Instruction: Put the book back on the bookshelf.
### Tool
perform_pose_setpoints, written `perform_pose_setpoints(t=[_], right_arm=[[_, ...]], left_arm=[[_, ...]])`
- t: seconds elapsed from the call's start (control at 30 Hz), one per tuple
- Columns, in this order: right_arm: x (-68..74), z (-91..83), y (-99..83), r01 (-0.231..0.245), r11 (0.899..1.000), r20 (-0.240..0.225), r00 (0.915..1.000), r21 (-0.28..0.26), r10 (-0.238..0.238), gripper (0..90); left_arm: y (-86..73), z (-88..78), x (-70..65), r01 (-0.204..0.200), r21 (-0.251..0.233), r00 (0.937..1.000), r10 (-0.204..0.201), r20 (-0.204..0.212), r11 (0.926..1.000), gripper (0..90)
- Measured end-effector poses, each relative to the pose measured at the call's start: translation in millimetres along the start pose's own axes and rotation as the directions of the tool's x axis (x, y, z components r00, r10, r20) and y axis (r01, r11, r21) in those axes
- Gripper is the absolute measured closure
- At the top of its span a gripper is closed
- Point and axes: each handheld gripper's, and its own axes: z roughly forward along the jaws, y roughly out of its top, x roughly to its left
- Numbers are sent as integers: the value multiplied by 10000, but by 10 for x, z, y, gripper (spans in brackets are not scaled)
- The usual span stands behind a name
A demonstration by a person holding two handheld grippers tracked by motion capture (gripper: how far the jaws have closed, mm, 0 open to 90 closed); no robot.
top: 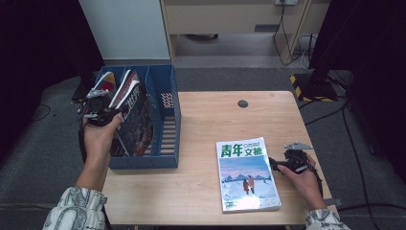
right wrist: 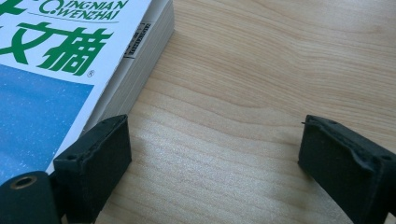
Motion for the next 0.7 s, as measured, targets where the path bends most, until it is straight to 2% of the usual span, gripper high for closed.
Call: perform_pose_setpoints(t=[0.17, 0.37, 0.53, 0.7], right_arm=[[0, 0, 0, 3, 10000, 2, 10000, 2, -3, 94], [0, 0, 0, 5, 10000, 3, 10000, -1, -5, 94], [0, 0, 0, 3, 10000, 2, 10000, -2, -3, 94], [1, 0, 0, -3, 10000, -3, 10000, -1, 3, 94]], left_arm=[[4, -28, -20, 75, -143, 10000, -75, 34, 9999, 820], [81, -47, -97, 107, -368, 9999, -104, 93, 9993, 821], [145, 7, -115, 323, -449, 9994, -316, 158, 9985, 822], [194, 87, -139, 262, -673, 9997, -260, 33, 9974, 821]])
